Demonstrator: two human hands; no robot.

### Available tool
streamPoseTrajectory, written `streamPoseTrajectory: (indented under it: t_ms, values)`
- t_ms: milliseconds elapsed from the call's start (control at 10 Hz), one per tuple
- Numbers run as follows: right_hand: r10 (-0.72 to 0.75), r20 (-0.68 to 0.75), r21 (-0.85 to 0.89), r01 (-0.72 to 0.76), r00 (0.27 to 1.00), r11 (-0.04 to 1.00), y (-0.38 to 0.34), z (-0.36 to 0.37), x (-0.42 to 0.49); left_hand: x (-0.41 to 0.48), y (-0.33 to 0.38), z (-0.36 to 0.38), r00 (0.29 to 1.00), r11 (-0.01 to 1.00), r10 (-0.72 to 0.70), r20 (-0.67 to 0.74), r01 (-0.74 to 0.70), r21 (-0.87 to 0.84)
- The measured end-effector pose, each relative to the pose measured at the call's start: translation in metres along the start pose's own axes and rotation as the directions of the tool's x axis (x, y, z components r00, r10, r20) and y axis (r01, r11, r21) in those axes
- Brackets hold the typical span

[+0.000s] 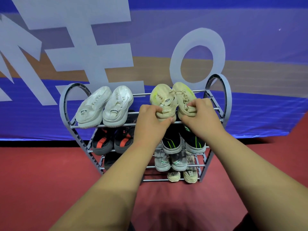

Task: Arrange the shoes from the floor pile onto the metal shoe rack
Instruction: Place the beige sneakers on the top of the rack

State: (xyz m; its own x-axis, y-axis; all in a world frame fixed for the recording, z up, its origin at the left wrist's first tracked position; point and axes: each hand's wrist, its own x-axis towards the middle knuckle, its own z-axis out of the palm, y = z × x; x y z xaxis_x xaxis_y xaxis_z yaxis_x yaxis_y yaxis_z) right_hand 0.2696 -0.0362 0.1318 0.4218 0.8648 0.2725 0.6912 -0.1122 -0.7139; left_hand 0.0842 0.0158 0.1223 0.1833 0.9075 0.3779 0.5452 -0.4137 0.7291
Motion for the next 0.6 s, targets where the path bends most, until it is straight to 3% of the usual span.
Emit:
streamPoseTrajectory:
  t_ms: [500,600]
  values:
    - [-0.07,0.067,0.027,0.069,0.995,0.997,0.004,-0.013,0.003,0.017,-0.009,-0.027,0.977,0.98,-0.058,0.206,0.096,-0.175]
    - [-0.139,-0.037,0.081,0.141,0.99,0.987,-0.002,-0.027,-0.022,-0.013,-0.012,-0.06,0.981,0.988,-0.011,0.193,0.041,-0.15]
